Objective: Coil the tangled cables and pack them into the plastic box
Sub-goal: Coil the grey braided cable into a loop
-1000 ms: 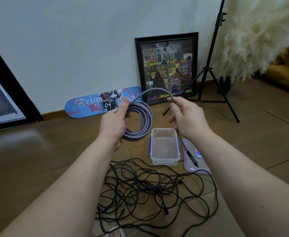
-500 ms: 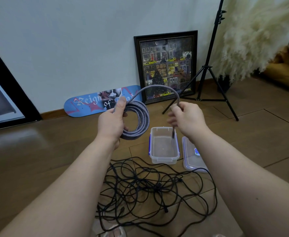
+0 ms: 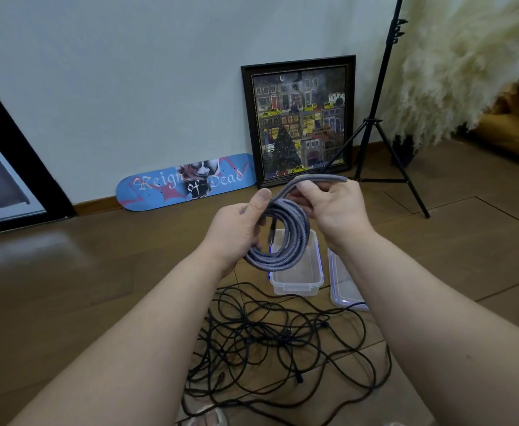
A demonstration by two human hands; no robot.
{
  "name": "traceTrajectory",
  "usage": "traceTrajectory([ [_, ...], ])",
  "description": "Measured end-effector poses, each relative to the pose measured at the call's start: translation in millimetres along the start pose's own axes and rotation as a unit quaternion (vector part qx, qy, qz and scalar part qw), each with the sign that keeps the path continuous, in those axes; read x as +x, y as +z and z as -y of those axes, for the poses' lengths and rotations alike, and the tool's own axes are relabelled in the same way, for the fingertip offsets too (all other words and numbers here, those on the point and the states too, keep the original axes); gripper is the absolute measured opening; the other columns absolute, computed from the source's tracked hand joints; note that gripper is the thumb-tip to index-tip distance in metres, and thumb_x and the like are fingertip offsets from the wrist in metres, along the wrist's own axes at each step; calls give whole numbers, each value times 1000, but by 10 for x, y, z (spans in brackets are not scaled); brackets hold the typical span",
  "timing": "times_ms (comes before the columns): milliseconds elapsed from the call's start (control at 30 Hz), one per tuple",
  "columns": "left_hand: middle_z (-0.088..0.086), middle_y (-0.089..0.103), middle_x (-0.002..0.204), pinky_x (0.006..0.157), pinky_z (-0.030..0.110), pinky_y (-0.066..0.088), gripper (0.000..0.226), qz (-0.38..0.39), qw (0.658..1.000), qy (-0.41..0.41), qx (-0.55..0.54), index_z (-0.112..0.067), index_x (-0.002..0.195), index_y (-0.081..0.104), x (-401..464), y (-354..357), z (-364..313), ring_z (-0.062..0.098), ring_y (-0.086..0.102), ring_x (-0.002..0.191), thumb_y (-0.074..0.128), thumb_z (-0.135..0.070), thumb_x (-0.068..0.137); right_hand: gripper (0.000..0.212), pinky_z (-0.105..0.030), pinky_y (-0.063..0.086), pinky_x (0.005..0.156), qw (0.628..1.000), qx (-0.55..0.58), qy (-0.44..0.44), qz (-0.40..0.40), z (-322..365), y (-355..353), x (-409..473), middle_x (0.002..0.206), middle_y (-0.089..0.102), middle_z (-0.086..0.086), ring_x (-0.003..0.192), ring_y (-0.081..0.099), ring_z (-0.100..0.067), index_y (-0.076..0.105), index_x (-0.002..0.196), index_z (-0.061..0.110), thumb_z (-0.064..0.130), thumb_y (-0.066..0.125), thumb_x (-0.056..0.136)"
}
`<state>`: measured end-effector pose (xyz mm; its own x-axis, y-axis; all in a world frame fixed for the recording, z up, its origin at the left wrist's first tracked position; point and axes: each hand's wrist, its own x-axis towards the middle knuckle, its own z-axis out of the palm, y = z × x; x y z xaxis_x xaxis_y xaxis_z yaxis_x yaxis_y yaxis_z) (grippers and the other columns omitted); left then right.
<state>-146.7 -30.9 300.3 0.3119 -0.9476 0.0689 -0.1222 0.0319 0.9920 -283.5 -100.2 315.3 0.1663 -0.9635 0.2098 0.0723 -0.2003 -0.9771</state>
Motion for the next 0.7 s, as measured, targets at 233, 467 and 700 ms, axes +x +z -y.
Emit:
traceTrajectory([
  [233,6,54,59,63,38,46,75,-22,996,26,78,-9,75,62,76,-20,84,12,46,40,49,-82,67,19,-37,44,62,992,2,110,56,-19,34,-71,70,60,-17,65,53,-26,69,78,-3,10,60,89],
  [467,6,54,61,63,38,43,77,-8,999,20,40,-5,71,57,75,-42,80,13,43,42,54,-82,74,35,-53,54,75,980,-181,78,-17,-92,27,23,73,66,-12,72,65,-30,62,82,-1,33,57,84],
  [700,-8,42,43,66,40,41,64,-40,999,11,23,-7,75,56,115,-135,109,9,39,37,54,-71,66,29,-29,30,68,892,-447,-48,-42,-143,-157,37,84,55,-4,83,50,-25,61,94,12,33,44,100],
])
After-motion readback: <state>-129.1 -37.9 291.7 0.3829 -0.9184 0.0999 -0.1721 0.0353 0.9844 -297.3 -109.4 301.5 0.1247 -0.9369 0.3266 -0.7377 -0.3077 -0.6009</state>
